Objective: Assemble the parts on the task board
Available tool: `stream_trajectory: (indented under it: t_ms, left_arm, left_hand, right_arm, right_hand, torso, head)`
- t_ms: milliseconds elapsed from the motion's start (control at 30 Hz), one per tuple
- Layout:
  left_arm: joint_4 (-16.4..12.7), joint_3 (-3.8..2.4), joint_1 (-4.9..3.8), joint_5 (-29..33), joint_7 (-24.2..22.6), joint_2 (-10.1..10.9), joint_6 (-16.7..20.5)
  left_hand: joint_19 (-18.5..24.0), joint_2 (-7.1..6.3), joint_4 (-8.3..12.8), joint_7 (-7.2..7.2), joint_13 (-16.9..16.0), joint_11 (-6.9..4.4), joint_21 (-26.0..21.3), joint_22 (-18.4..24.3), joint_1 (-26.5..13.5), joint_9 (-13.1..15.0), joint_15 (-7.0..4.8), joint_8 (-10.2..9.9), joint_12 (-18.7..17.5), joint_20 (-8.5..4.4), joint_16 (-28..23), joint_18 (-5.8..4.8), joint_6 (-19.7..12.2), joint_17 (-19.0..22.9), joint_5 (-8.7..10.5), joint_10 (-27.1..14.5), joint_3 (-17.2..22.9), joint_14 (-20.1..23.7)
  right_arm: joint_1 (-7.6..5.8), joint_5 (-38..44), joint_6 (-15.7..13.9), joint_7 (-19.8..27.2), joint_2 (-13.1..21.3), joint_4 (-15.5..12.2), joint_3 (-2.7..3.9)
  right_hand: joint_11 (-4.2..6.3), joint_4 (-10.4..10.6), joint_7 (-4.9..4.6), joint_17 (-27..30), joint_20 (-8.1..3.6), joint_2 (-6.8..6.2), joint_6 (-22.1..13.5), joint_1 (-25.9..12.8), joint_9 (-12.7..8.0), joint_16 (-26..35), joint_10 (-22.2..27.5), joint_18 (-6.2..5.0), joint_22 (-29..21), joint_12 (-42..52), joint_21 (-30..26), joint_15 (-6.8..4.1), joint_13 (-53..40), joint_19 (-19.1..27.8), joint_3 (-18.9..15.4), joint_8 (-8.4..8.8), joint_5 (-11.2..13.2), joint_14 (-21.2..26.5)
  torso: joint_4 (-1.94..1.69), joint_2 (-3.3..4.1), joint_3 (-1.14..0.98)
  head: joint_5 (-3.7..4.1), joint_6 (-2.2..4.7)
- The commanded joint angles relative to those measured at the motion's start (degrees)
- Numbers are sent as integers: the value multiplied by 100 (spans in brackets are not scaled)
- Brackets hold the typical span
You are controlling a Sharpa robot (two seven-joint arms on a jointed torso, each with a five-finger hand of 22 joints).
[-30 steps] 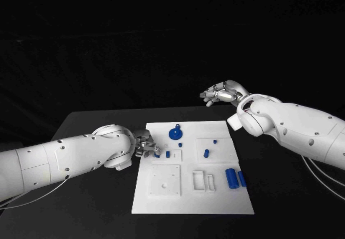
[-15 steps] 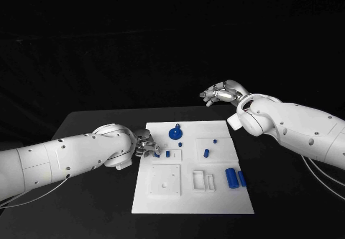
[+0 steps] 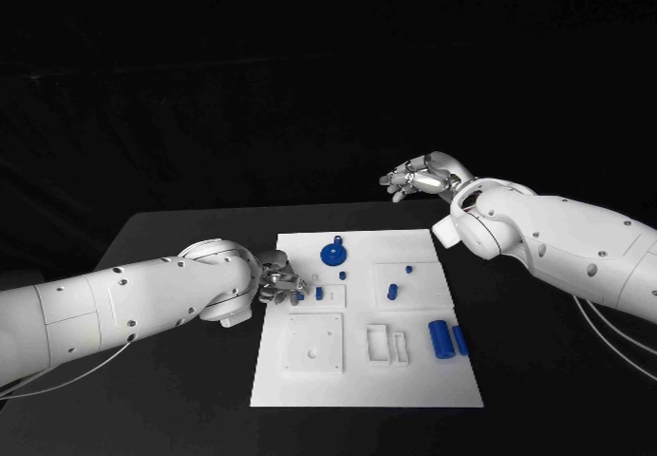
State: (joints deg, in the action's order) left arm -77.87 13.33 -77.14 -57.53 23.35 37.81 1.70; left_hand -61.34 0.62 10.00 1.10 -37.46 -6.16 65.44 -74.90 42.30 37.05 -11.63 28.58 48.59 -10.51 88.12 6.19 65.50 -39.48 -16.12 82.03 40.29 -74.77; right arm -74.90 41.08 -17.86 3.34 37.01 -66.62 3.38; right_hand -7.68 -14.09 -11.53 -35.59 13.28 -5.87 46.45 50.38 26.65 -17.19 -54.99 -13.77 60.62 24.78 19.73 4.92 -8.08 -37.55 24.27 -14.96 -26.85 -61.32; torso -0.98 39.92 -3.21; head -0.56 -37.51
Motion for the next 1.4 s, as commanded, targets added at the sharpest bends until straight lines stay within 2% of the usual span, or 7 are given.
stream_trajectory:
  t_ms: [33, 267, 500, 767, 967, 1200, 1400]
  left_arm:
    - [-28, 45, 64, 79, 79, -17, -381]
    - [-29, 45, 64, 99, 70, -15, -381]
    - [-15, 45, 64, 101, 78, -8, -359]
    - [21, 40, 64, 143, 73, 9, -147]
    - [32, 18, 64, 179, 85, 51, 132]
    - [62, -25, 64, 358, 80, 100, 224]
    - [70, -46, 61, 634, 3, 147, 390]
  left_hand:
    - [1, -88, -54, -145, 11, -7, 36, -31, 6, -34, -56, -38, 38, -526, 33, 33, 362, 9, 88, -39, -25, 63]
    - [6, -195, -114, -143, 28, -6, 42, -28, -31, -47, -56, -27, 49, -525, 32, 37, 355, 12, 188, -44, -91, 66]
    - [40, -44, 68, -143, 49, -6, 61, -31, -157, -47, -55, 7, 73, -524, 42, 49, 323, 9, -114, -62, -570, 83]
    - [56, -164, -51, -148, 90, -12, 44, -7, -188, -75, -64, 21, 82, -526, 33, 69, 307, 17, 311, -70, -686, 90]
    - [113, -660, -394, -69, 323, 41, -33, 45, -255, -124, -14, -106, -161, -520, -187, 86, 43, 139, 1032, -162, -638, 156]
    - [177, -1225, -897, 18, 573, 113, -151, 129, -177, -104, 50, -222, -434, -494, -480, 65, -295, 303, 1298, -296, -442, 220]
    - [207, -1417, -1073, 192, 663, 271, -198, 166, -54, -140, 188, -455, -490, -459, -561, 37, -940, 363, 1308, -320, -426, 227]
  right_arm:
    - [2, -11, 37, 34, 0, -7, 4]
    - [5, -11, 40, 33, 0, -4, 4]
    - [13, -11, 39, 33, -1, 1, 4]
    - [24, -11, 35, 35, 1, 3, 4]
    - [29, -11, 28, 34, 8, 7, 4]
    - [39, -11, 28, 32, 8, 10, 4]
    - [50, -11, 26, 33, 8, 8, 4]
  right_hand:
    - [-30, 25, -13, 9, 33, -3, -37, -36, -10, 37, -20, -95, 5, 15, -29, 42, 10, 16, -16, -33, -32, -2]
    - [-30, 25, -13, 9, 34, -3, -37, -35, -10, 38, -21, -96, 6, 16, -29, 42, 13, 17, -16, -34, -33, -2]
    - [-30, 26, -13, 9, 35, -3, -37, -34, -11, 39, -21, -97, 6, 17, -29, 42, 16, 17, -17, -34, -34, -2]
    - [-30, 27, -13, 9, 37, -5, -38, -36, -12, 39, -21, -98, 7, 18, -29, 42, 20, 18, -19, -35, -33, -2]
    - [-31, 27, -14, 9, 38, -7, -39, -38, -13, 40, -20, -98, 7, 18, -29, 42, 23, 19, -21, -34, -33, -2]
    - [-33, 28, -16, 10, 40, -14, -47, -41, -17, 43, -16, -98, 7, 18, -32, 44, 30, 25, -25, -31, -34, 1]
    - [-35, 27, -19, 11, 42, -16, -53, -40, -19, 45, -13, -99, 7, 18, -33, 45, 36, 29, -26, -28, -36, 4]
  torso:
    - [0, 1, 3]
    - [-4, 2, 0]
    - [0, 2, 0]
    - [-1, 1, 4]
    - [1, 3, 11]
    - [0, 4, 10]
    - [-1, 2, 6]
  head:
    - [4, -6]
    - [7, 1]
    - [7, 5]
    - [16, 16]
    - [37, 30]
    - [55, 38]
    - [57, 42]
